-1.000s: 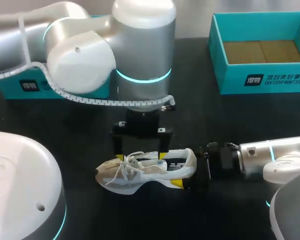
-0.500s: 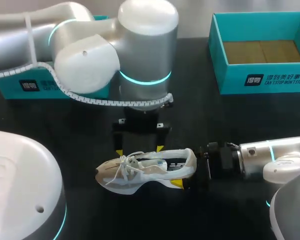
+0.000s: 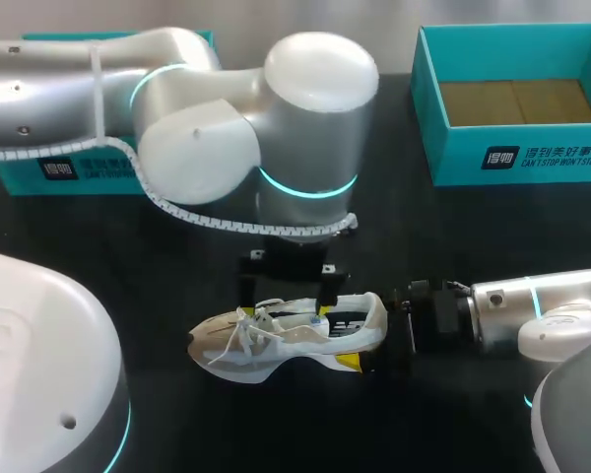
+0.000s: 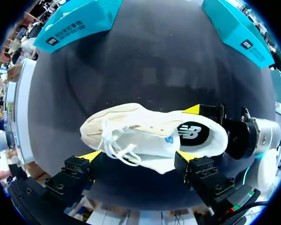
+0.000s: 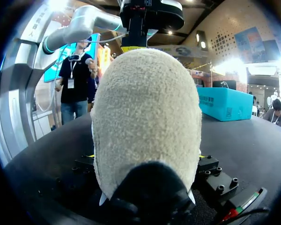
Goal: Take the shoe out of the shoebox, open the shoe tongue, remove and reinsert the insole, then place the shoe into the shoebox
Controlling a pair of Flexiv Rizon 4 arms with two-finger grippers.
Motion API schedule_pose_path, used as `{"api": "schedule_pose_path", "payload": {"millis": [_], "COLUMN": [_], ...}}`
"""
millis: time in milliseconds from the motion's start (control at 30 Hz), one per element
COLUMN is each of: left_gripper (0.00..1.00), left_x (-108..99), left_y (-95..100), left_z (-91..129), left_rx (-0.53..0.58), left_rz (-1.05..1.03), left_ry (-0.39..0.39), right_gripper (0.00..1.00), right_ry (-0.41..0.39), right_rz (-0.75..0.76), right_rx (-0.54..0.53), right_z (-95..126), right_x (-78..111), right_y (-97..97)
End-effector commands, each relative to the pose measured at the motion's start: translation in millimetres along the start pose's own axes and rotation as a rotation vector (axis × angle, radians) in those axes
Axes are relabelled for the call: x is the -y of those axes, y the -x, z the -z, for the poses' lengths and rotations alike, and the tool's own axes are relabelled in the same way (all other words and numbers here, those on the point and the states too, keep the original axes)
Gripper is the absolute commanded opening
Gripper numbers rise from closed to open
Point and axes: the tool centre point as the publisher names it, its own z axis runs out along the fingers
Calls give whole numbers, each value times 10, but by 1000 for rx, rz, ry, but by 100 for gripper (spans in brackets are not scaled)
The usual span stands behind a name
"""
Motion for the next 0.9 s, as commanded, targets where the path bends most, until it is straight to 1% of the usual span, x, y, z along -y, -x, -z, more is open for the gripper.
{"api": "schedule_pose_path", "payload": {"millis": [33,67,167,433,700,900], "left_gripper": [100,100,100,100,100,100], "left_x": [-46,-34,-3,21,50,79], "left_y": [-450,-484,-559,-668,-675,-613], "left_z": [-54,-68,-99,-238,-369,-426], "left_rx": [217,225,261,322,354,371], "left_rz": [298,312,324,352,368,386], "left_ry": [-51,-62,-56,-53,-34,-20], "right_gripper": [0,0,0,0,0,0], "right_ry": [-3,-3,-3,-3,-3,-3], "right_rz": [-1,-1,-1,-1,-1,-1], "right_rx": [1,1,1,1,1,1], "right_z": [-4,-4,-4,-4,-4,-4], "right_x": [-10,-10,-10,-10,-10,-10], "right_y": [0,0,0,0,0,0]}}
